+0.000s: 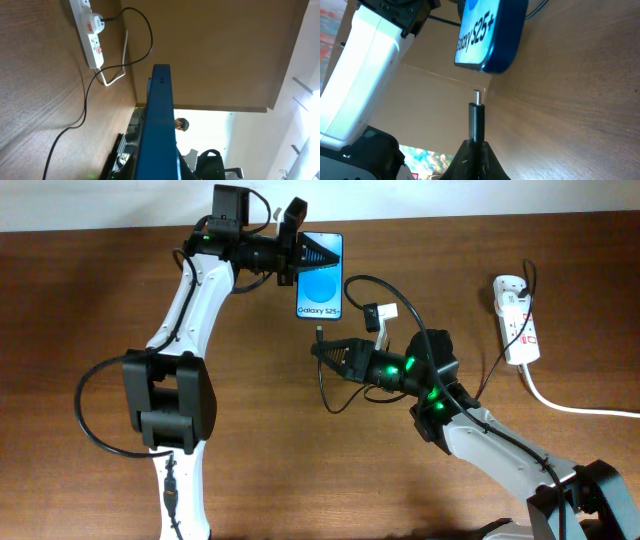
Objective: Plug charger to phone and switch on socket
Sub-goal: 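Bring the cable plug up under the phone's bottom port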
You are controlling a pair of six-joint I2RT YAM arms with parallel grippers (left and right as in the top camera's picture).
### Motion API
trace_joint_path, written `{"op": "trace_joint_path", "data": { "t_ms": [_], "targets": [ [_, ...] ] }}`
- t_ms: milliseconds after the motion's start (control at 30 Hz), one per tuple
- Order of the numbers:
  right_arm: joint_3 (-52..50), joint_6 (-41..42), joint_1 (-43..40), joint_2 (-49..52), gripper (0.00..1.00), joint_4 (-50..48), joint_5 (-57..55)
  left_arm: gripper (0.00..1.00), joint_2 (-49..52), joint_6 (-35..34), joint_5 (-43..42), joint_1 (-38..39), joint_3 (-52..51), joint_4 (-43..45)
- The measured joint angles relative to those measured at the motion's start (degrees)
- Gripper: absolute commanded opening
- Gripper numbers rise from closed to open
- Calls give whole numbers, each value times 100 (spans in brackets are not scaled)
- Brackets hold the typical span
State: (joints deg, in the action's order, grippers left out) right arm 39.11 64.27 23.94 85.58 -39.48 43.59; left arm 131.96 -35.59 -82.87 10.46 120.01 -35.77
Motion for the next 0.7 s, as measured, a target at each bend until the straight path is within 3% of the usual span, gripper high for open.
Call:
{"op": "trace_joint_path", "data": {
  "t_ms": [700],
  "targets": [
    [0, -155, 0, 0, 4, 83, -214, 0, 0, 22, 275, 9, 0, -98]
  ]
}}
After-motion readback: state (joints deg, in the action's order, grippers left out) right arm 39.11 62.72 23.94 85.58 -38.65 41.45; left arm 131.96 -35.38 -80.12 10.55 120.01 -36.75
